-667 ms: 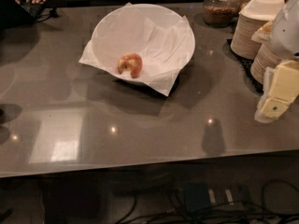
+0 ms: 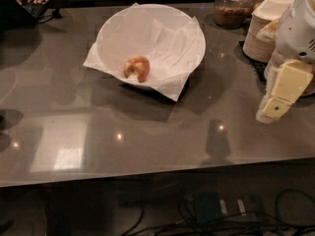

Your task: Pick apple from white bowl

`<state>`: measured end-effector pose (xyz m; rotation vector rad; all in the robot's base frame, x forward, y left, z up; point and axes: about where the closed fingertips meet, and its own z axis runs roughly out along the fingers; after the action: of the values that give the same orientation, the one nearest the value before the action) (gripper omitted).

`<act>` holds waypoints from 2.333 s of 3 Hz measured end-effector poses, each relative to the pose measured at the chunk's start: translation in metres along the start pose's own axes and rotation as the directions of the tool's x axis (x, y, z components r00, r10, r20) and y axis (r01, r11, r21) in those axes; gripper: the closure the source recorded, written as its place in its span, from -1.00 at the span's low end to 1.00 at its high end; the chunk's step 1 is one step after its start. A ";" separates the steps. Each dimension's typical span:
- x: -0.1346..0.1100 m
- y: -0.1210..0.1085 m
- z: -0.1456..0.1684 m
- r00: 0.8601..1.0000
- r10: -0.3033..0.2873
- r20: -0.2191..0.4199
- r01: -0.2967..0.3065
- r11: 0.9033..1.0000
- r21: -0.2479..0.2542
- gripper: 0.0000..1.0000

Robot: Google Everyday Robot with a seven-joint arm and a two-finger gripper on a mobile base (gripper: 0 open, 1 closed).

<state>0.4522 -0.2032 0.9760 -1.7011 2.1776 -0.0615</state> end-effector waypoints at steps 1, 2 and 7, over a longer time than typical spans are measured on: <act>-0.023 -0.017 0.015 0.997 -0.001 0.082 0.001 1.000 0.002 -1.00; -0.051 -0.036 0.032 0.988 0.002 0.156 -0.001 1.000 -0.004 -1.00; -0.182 -0.103 0.112 0.925 -0.014 0.381 0.040 0.997 -0.062 -1.00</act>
Offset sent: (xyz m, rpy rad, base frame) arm 0.0869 0.0705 -0.0094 0.2329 -0.0530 0.0575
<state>0.6194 -0.0372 0.9470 -1.6197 1.8853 0.3159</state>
